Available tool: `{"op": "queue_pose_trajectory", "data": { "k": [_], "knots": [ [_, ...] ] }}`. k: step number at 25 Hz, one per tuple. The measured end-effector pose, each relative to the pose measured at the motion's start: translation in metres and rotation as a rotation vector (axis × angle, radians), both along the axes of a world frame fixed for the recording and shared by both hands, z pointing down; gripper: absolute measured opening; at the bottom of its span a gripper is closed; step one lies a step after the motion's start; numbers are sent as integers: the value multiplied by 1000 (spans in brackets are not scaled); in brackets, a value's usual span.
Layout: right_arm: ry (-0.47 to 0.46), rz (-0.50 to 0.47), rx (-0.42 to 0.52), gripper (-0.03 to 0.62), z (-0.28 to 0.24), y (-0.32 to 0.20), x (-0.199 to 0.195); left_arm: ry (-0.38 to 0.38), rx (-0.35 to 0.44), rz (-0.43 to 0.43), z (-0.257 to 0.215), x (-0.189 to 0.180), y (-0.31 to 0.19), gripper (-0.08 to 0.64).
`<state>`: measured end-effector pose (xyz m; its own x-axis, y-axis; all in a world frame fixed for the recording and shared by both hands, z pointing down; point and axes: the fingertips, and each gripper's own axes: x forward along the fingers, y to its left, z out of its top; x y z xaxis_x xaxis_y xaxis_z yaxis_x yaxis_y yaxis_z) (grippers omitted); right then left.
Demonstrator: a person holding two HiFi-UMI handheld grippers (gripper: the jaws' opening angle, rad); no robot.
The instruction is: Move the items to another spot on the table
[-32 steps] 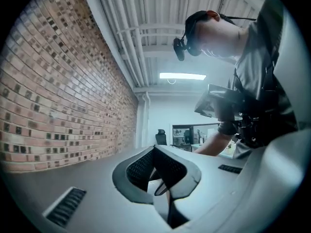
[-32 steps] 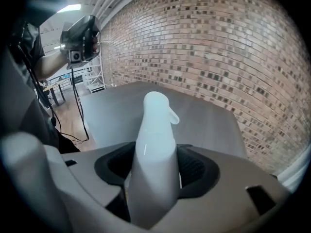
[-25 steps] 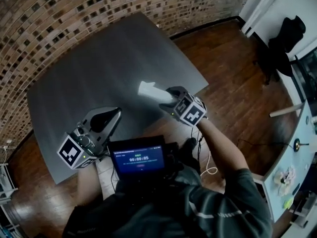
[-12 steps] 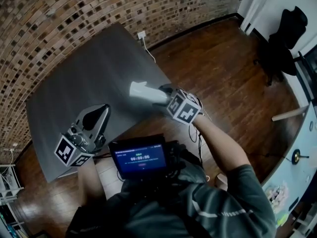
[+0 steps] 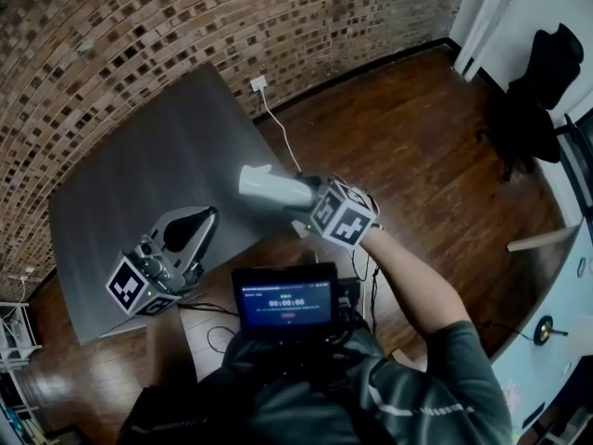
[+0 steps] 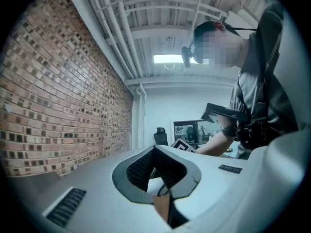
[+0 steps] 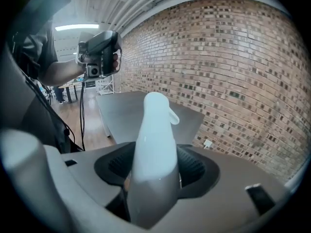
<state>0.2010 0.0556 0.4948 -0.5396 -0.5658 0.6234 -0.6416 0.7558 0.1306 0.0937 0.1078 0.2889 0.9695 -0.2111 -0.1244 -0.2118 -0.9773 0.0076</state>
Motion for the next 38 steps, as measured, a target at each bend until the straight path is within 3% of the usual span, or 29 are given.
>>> {"op": "queue_pose_trajectory", "data": {
  "k": [10,16,19,23,32,38],
  "knots": [
    [-1,-61,-19,276,8,-106,57,15,8,-93,18,55,-102,-6],
    [-6,-133,-34,276,0,-195,58,13,-17,-184,14,56,-172,-6],
    [-11,-170,-32,276,-5,-234,51,32,-4,-236,9,53,-193,-6],
    [-12,-234,-25,276,-10,-285,35,50,74,-343,-9,47,-226,-6],
    [10,-437,-63,276,5,-398,-8,-24,75,-557,6,38,-300,-6],
    [26,-540,-80,276,16,-463,-36,-27,35,-690,16,35,-343,-6]
  ]
}}
